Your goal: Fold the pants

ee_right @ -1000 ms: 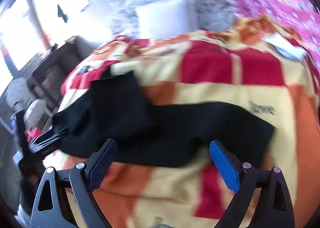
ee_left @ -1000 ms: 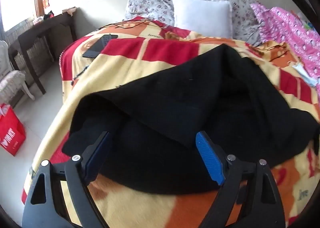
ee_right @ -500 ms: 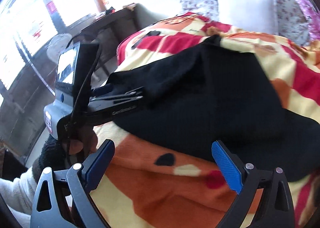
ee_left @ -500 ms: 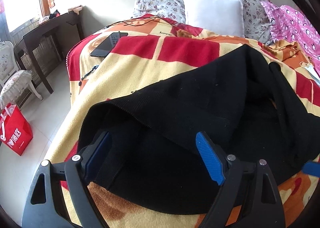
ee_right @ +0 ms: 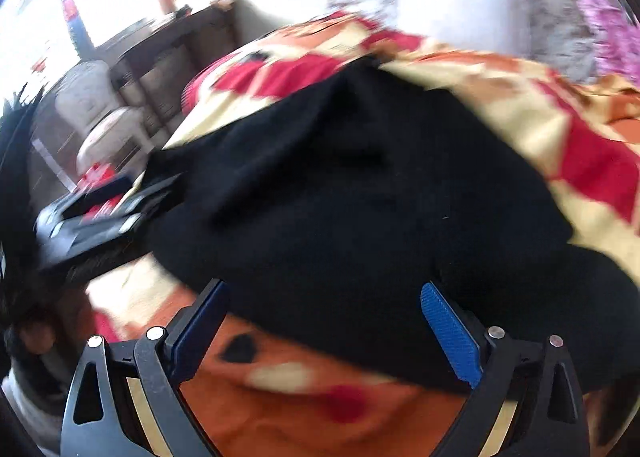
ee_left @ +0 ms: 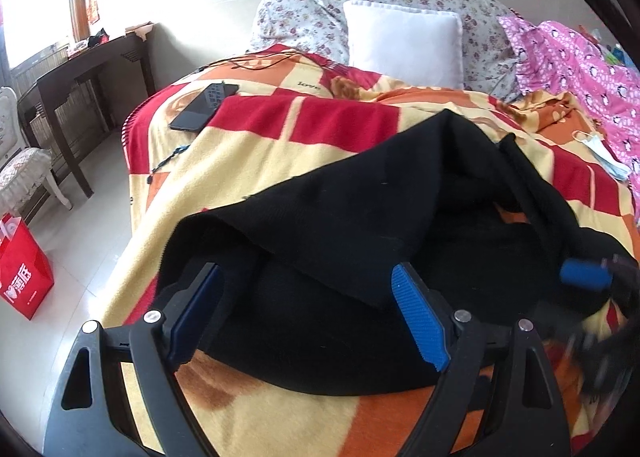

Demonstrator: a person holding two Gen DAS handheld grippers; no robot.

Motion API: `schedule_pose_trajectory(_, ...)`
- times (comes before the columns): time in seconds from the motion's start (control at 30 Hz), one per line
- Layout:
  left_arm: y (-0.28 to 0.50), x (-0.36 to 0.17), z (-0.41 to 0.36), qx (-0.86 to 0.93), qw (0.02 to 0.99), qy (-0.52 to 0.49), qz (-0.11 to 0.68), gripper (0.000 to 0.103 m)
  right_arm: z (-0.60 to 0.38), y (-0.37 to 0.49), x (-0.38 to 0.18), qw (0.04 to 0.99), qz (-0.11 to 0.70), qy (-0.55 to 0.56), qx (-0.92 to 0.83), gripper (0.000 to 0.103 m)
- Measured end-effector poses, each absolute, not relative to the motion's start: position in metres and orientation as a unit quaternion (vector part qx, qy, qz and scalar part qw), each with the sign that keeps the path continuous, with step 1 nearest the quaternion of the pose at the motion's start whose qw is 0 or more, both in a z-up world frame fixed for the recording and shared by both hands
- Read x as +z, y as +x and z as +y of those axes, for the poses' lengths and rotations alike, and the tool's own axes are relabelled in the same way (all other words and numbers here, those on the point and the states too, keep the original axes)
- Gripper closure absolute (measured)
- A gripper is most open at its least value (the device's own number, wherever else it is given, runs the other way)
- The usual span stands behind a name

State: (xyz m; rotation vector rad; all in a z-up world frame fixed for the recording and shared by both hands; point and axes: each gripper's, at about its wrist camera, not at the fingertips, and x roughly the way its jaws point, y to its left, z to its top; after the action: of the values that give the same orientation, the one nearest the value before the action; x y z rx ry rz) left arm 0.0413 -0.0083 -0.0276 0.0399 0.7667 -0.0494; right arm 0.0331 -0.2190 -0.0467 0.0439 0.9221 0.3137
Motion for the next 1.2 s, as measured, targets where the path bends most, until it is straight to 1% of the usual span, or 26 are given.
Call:
schedule_pose_trajectory(0.17,0.043,-0.035,-0.034,-0.046,0.924,0.027,0.379,0.017,-0.269,0.062,-0.028,0.910,0.406,0.035,0.074,0.005)
schedule_pose_trajectory(0.33,0.054,-0.055,-0.048,-0.034,0.916,0.046,0.396,0.017,-0.279,0.085,-0.017,0.920,0.389,0.020,0.046,0.005)
schedule_pose_trajectory(0.5,0.069,-0.060,-0.038,-0.006,0.916,0.046,0.398,0.017,-0.280,0.085,-0.007,0.924,0.377,0.034,0.054,0.005)
schedule_pose_trajectory(0.9,0.072,-0.058,-0.031,-0.004,0.916,0.038,0.400,0.017,-0.278,0.088,-0.013,0.919,0.389,0.032,0.059,0.005)
schedule_pose_trajectory(1.2,0.074,-0.053,-0.024,0.002,0.917,0.026,0.398,0.017,-0.265,0.065,-0.027,0.909,0.408,0.033,0.082,0.005)
